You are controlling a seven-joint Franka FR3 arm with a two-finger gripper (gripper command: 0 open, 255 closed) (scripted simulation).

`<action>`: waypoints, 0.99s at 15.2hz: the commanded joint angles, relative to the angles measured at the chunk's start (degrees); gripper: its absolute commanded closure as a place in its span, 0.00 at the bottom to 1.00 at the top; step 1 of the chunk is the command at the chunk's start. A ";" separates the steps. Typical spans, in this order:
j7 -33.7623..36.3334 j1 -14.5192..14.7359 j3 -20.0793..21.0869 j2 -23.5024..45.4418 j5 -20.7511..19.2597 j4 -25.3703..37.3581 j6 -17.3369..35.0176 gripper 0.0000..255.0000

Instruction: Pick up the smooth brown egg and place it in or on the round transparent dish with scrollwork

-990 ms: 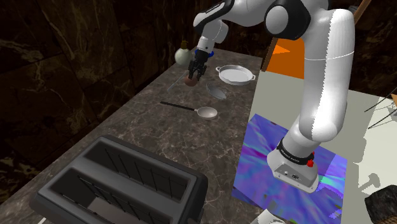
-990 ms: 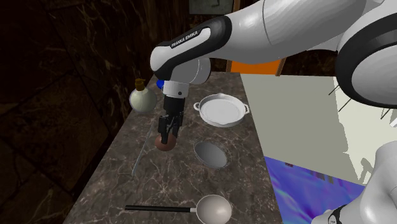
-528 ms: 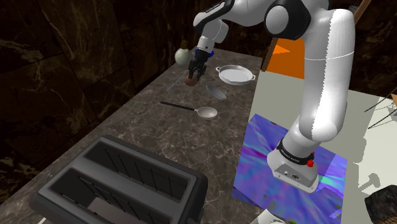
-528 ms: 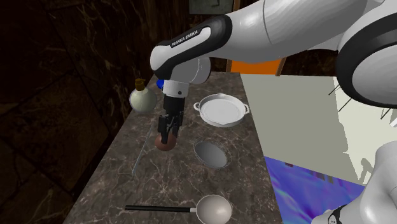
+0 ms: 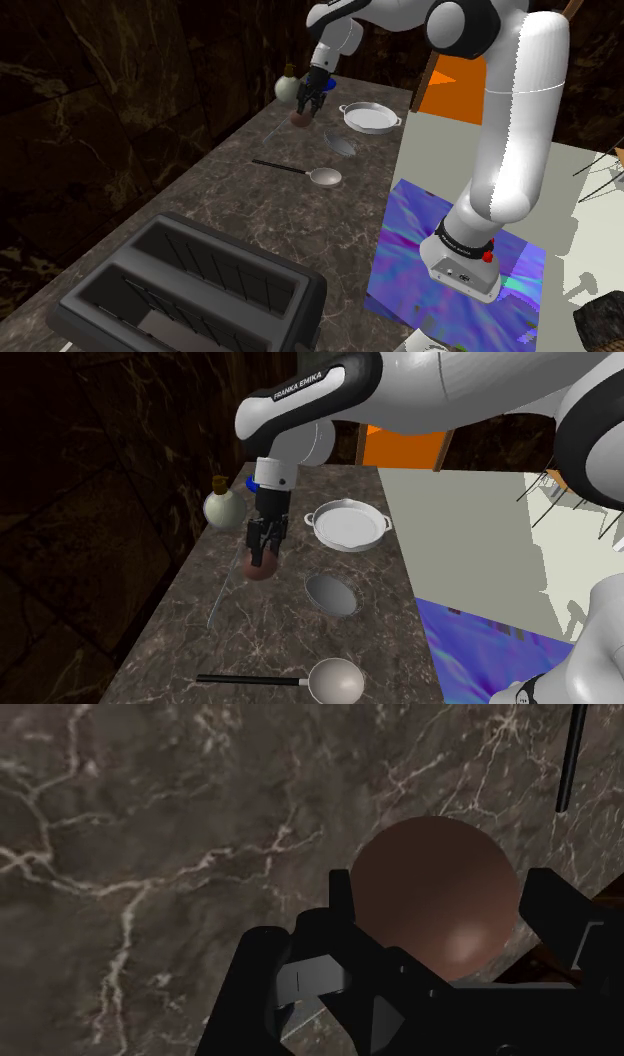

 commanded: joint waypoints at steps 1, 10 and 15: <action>0.79 -0.05 -0.07 -0.25 -0.29 1.22 -1.23 1.00; 3.75 -0.19 -0.46 -2.48 -1.54 4.81 -6.15 1.00; 5.07 -0.32 -0.58 -3.20 -1.95 6.80 -8.49 1.00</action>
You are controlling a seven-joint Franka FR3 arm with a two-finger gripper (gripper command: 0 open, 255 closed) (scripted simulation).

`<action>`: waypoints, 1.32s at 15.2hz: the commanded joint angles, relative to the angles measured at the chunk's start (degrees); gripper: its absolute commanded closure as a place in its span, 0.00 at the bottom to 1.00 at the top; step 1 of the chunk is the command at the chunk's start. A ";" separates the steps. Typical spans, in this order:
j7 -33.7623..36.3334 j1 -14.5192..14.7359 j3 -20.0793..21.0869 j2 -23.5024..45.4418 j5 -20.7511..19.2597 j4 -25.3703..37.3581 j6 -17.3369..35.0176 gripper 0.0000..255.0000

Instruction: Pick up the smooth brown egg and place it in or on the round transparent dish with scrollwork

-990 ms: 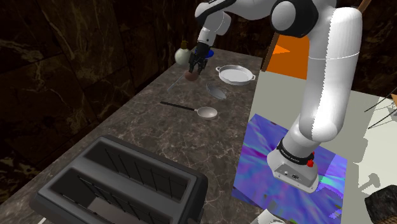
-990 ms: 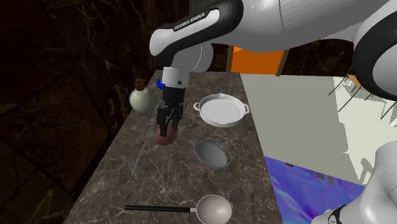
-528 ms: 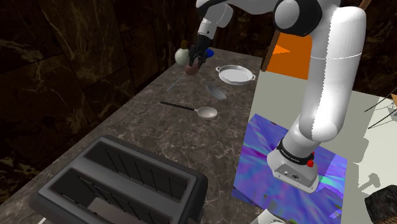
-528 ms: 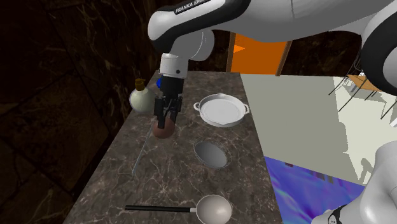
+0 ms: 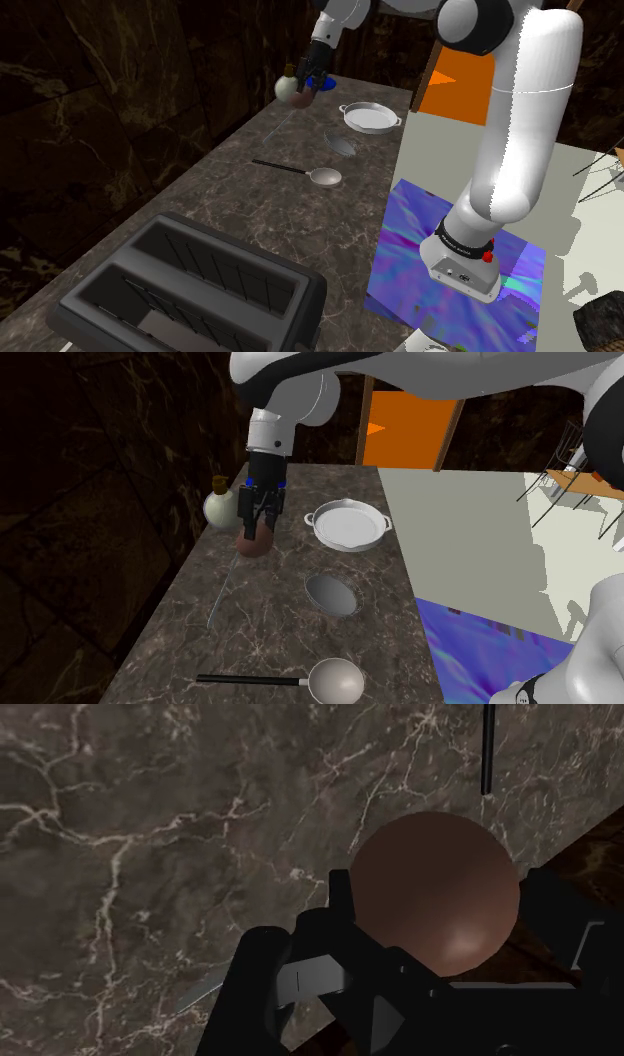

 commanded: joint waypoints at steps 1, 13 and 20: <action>-0.31 0.27 -0.29 -2.47 -0.63 -2.95 0.47 1.00; -1.77 0.02 -2.05 -29.80 -9.19 -33.86 5.31 1.00; -4.43 0.14 -2.17 -27.83 -8.09 -37.21 9.85 1.00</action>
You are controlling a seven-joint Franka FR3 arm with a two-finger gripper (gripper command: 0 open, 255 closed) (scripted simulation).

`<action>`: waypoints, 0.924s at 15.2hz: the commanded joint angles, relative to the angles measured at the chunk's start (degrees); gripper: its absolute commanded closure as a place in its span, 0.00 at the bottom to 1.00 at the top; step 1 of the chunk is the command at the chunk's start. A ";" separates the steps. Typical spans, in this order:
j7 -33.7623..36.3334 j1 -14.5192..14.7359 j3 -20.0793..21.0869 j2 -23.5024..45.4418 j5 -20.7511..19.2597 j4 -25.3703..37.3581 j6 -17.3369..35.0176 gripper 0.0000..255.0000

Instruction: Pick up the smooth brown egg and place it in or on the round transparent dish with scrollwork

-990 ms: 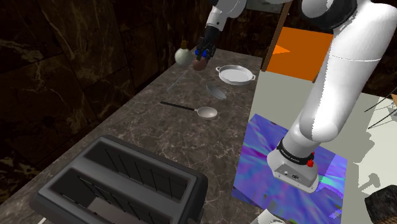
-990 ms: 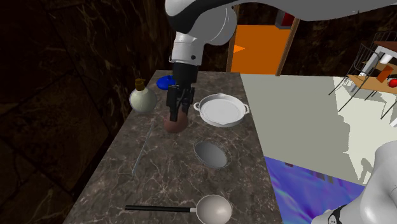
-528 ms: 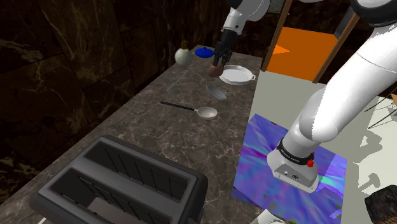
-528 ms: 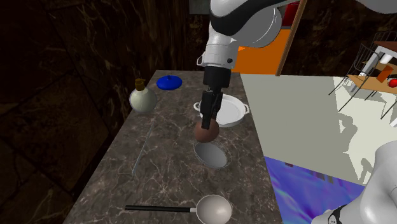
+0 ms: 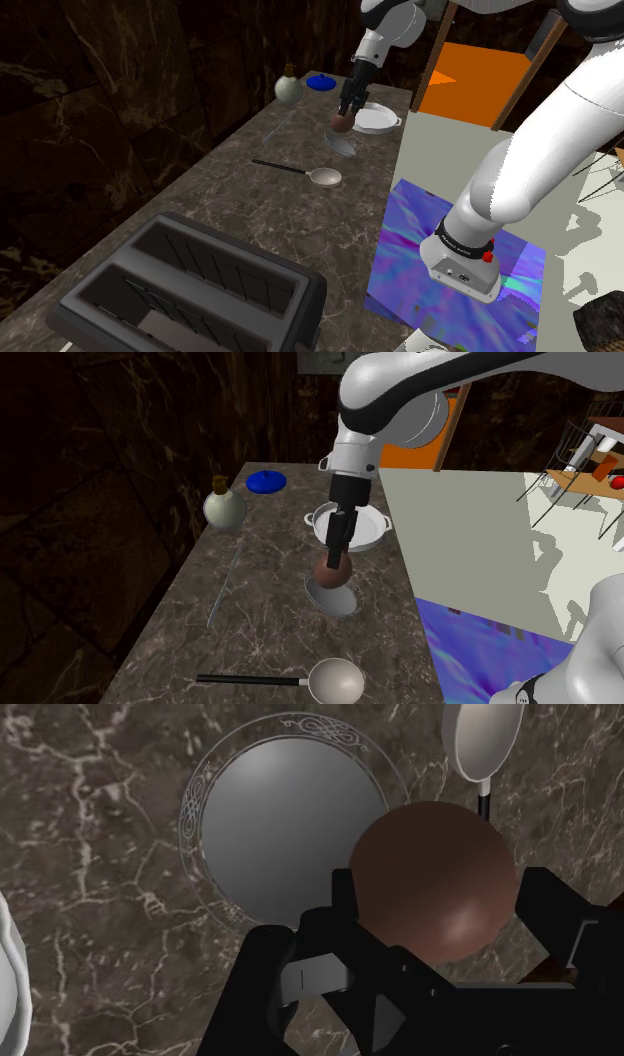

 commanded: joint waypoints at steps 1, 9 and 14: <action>-0.75 0.05 -0.02 0.53 0.35 -0.93 1.28 1.00; -3.93 0.27 -0.16 3.42 2.12 -3.74 5.96 1.00; -3.93 0.27 -0.16 3.42 2.12 -3.74 5.96 1.00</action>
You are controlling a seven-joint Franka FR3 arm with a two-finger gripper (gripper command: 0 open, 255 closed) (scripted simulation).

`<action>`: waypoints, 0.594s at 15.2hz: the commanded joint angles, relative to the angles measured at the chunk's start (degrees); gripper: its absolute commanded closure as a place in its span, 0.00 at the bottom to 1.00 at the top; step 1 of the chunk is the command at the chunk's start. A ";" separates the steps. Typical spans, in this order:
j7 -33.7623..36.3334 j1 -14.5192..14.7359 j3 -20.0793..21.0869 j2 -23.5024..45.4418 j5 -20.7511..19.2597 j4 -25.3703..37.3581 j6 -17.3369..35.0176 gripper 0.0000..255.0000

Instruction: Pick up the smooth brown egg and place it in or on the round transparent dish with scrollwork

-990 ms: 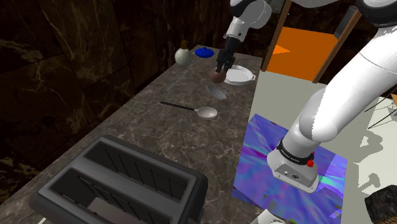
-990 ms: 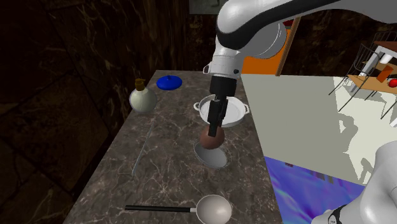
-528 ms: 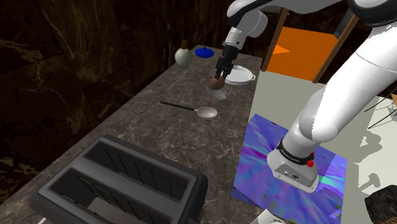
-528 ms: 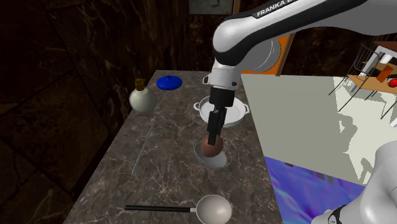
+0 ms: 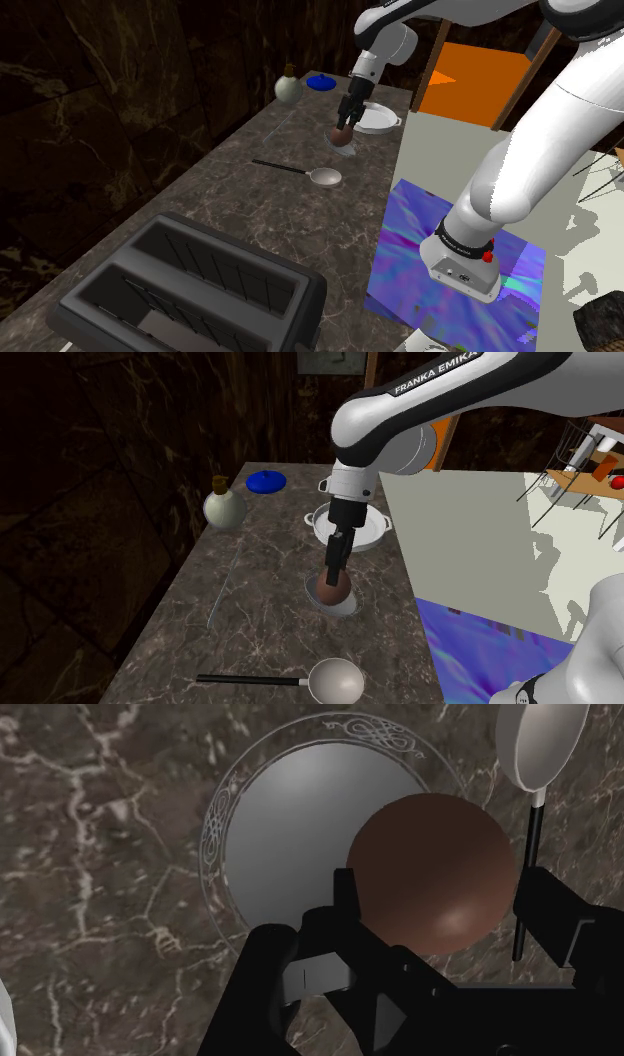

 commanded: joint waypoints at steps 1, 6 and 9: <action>-0.01 0.00 0.00 0.00 0.01 0.00 0.01 1.00; -0.01 0.00 0.00 0.00 0.01 0.00 0.01 0.00; -0.01 0.00 0.00 0.00 0.01 0.00 0.01 0.00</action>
